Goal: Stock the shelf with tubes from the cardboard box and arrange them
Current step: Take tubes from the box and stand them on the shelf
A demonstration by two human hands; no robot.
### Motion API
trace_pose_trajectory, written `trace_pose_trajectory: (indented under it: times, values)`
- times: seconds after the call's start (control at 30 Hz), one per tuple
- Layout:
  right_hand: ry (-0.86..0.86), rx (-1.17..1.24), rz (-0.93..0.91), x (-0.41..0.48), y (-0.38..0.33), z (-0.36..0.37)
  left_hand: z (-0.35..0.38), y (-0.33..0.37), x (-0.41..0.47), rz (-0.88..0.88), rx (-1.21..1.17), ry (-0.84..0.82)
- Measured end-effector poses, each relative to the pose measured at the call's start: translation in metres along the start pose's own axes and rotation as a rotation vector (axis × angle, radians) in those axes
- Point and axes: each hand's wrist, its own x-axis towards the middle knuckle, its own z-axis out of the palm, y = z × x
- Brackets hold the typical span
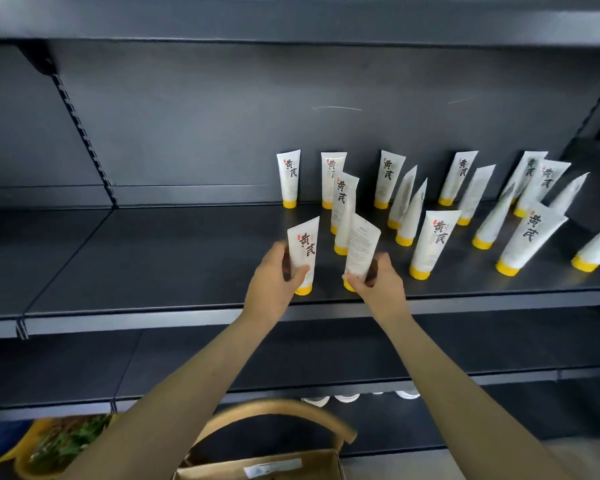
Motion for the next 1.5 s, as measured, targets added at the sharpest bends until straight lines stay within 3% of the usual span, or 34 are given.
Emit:
trace_pose_trajectory:
  times: [0.17,0.37,0.7,1.13,1.37,1.5]
  values:
    - [-0.077,-0.058,-0.021,0.007,0.001,-0.007,0.005,-0.018,0.003,-0.011,0.03,-0.112]
    - [-0.182,-0.095,-0.104,0.026,0.006,-0.011,0.005,-0.031,0.031,-0.019,0.062,-0.028]
    - [-0.095,-0.242,-0.187,0.042,0.023,0.002,0.021,-0.051,0.125,-0.167,0.005,0.101]
    - [-0.089,-0.246,-0.198,0.045,0.027,0.003,0.035,-0.056,0.168,-0.183,-0.101,0.051]
    - [-0.097,-0.244,-0.174,0.042,0.022,0.003,0.024,-0.054,0.163,-0.297,-0.156,-0.019]
    - [-0.088,-0.166,-0.106,0.034,0.014,-0.001,0.005,-0.052,0.134,-0.29,-0.051,-0.112]
